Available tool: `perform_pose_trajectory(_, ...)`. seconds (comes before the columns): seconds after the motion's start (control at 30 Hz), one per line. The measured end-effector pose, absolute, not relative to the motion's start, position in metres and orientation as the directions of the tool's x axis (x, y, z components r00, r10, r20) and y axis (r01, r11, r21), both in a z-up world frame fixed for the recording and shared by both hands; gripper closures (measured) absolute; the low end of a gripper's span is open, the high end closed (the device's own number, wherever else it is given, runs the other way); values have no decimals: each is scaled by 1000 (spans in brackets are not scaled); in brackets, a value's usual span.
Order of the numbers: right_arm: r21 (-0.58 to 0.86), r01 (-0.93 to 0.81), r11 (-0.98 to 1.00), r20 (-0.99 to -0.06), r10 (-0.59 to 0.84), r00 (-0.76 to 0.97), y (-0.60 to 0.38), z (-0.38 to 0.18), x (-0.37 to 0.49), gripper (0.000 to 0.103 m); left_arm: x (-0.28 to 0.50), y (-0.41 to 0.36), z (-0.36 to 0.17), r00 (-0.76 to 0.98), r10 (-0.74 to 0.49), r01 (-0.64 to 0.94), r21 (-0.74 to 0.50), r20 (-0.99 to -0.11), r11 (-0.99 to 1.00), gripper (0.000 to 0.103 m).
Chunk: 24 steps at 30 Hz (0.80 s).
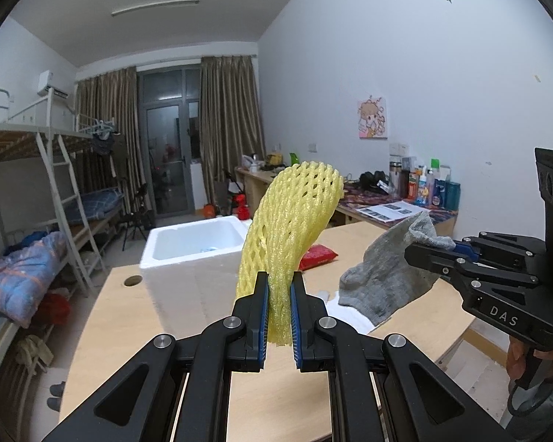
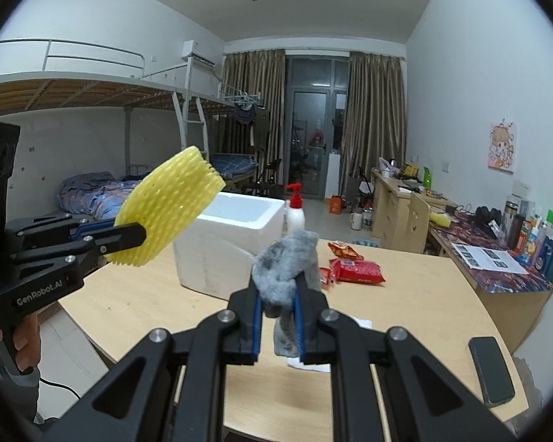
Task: Organize soft objects
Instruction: 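Carry the yellow net and grey sock with both tools over the white foam box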
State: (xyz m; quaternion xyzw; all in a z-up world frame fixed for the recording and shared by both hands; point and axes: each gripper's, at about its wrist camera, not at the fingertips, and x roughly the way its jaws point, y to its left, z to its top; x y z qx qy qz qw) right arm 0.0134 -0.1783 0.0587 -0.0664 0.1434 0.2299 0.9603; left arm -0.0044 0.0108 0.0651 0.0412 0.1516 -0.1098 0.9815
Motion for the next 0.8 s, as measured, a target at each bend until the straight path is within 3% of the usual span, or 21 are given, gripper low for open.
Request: perform_pose_trajectory(0.8, -60, -568, 821, -310, 526, 792, -137, 60, 38, 86, 3, 52, 69, 949, -80, 85, 1, -306, 996, 92)
